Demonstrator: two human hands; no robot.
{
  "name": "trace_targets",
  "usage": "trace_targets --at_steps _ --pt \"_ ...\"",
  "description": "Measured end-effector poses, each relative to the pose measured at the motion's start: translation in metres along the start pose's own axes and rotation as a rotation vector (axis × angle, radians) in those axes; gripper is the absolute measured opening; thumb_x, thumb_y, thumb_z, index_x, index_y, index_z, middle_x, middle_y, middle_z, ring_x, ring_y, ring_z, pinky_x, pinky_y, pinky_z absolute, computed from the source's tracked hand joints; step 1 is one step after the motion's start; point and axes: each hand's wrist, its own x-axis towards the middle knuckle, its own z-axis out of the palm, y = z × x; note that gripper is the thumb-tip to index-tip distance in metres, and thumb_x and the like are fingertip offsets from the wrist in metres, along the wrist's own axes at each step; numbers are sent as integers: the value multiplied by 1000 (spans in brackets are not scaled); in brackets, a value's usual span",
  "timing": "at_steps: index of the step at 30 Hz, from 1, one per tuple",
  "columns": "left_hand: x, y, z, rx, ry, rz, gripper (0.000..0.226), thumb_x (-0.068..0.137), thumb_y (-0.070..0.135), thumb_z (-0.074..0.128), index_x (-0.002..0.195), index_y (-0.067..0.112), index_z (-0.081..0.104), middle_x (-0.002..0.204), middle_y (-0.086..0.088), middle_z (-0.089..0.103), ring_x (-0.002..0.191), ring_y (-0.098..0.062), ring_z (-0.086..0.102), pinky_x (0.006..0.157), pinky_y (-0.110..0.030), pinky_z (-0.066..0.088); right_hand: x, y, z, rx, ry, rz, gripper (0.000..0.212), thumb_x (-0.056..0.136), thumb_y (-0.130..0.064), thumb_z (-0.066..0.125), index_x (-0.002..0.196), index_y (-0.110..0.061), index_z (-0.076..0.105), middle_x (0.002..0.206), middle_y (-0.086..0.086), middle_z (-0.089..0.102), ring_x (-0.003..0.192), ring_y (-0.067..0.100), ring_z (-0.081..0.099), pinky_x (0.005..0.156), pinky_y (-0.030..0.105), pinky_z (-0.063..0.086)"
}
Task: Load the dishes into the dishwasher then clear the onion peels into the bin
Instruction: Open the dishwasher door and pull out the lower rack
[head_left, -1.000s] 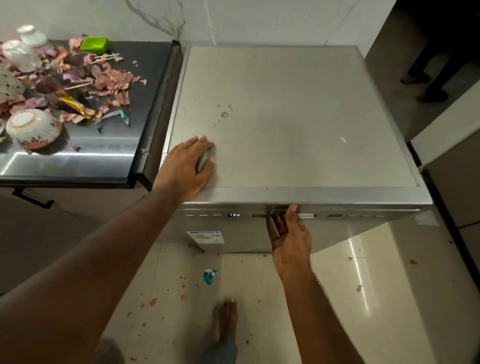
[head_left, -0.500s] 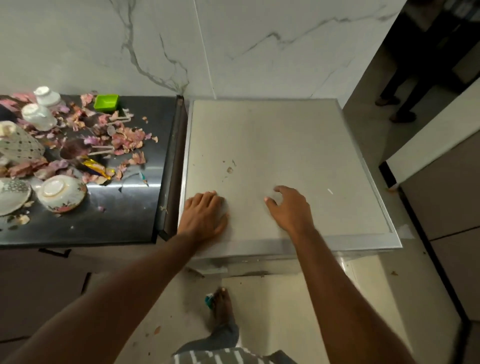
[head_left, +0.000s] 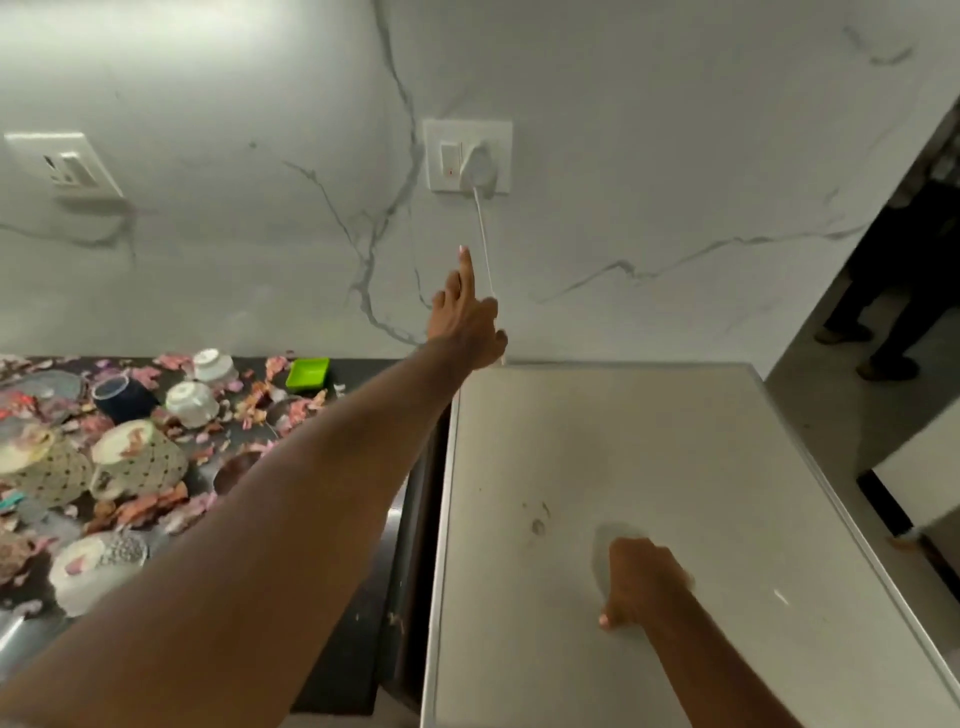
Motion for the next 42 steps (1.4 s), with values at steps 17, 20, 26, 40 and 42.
trace_targets --at_steps 17,20,26,40,42 --pt "52 -19 -22 -164 278 -86 33 88 51 68 105 23 64 170 -21 -18 149 -41 21 111 -49 30 11 -5 -16 153 137 -12 75 66 -45 96 128 -18 63 133 5 68 125 26 65 99 36 55" --pt "-48 18 46 -279 17 80 45 92 56 64 124 25 59 171 -20 -18 155 -44 12 120 -54 24 5 2 -12 196 146 -30 73 67 -53 93 123 -16 67 129 10 70 119 28 68 99 34 54" --pt "-299 85 139 -406 -437 233 81 99 65 46 163 25 17 173 -8 -18 160 -27 -10 130 -48 4 -31 20 70 627 330 -96 80 88 -47 79 152 -11 47 164 21 34 154 34 27 125 34 21" --pt "-466 75 127 -401 -365 264 75 105 50 45 166 19 15 175 -2 0 161 -16 -7 131 -44 7 -128 36 185 2592 -41 545 34 93 -47 74 100 -16 63 96 4 65 81 18 65 76 30 61" --pt "-494 82 119 -466 -369 213 72 105 48 47 165 22 20 175 0 3 161 -15 -5 131 -45 11 -123 36 192 2638 -23 464 36 95 -52 71 89 -18 61 75 0 62 68 13 63 77 25 58"
